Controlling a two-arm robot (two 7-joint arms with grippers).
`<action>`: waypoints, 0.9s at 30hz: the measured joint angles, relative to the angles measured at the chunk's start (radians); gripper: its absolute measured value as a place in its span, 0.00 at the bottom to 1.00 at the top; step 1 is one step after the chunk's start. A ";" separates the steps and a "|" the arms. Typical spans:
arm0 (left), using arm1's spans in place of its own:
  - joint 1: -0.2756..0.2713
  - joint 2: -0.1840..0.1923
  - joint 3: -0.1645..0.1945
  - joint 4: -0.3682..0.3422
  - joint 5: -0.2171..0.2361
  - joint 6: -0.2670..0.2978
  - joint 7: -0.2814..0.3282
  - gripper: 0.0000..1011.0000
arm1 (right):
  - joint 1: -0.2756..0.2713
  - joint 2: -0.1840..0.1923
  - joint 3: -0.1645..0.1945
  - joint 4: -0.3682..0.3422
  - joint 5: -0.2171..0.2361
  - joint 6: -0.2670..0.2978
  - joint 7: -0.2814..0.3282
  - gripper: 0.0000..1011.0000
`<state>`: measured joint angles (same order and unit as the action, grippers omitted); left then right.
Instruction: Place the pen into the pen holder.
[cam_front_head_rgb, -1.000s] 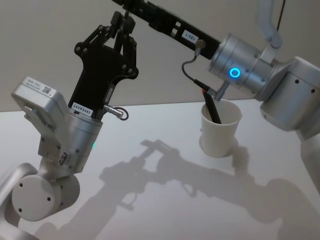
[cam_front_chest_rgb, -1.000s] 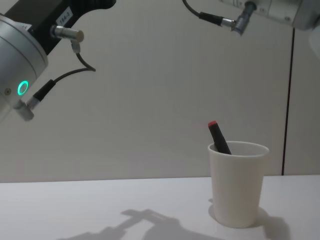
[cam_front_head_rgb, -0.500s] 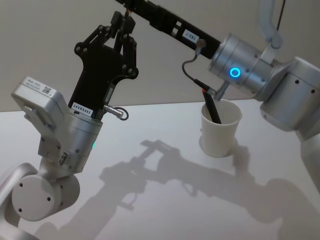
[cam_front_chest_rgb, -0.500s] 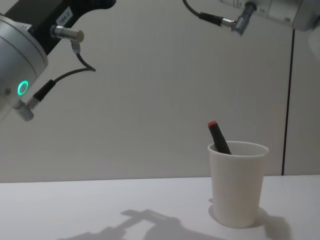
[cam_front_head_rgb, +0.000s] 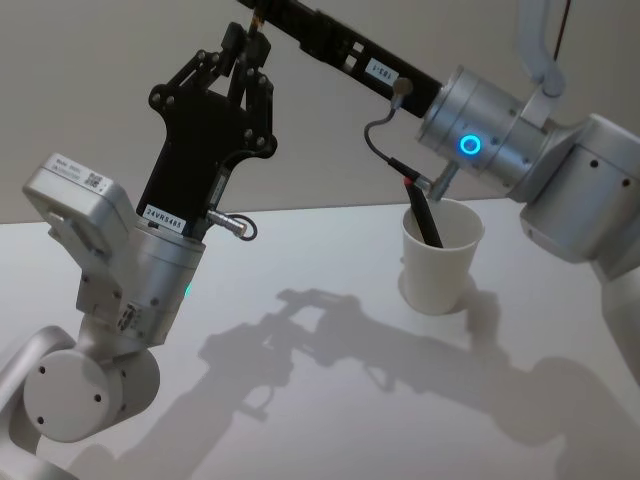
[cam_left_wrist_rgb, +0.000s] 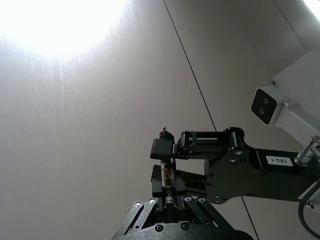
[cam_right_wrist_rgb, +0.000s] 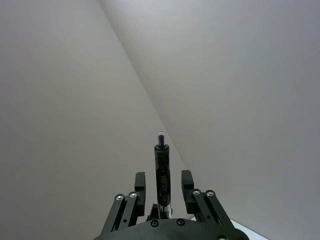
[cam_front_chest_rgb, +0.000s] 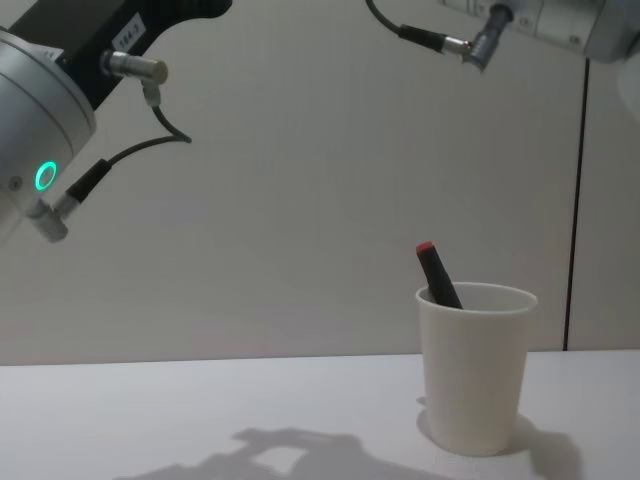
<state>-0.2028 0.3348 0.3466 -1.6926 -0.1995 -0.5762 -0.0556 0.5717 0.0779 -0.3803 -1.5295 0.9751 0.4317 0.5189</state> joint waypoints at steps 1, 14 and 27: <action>0.000 0.000 0.000 0.000 0.000 0.000 0.000 0.14 | 0.000 0.000 0.000 0.000 0.000 0.000 0.000 0.47; 0.000 0.000 0.000 0.000 0.000 0.000 0.000 0.14 | 0.000 0.001 -0.001 0.000 0.002 -0.001 -0.001 0.12; 0.000 0.000 0.000 0.000 0.000 0.000 0.000 0.14 | 0.000 0.001 0.000 0.000 0.002 -0.001 -0.001 0.12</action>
<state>-0.2029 0.3348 0.3466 -1.6925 -0.1995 -0.5762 -0.0557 0.5717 0.0787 -0.3806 -1.5295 0.9770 0.4304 0.5179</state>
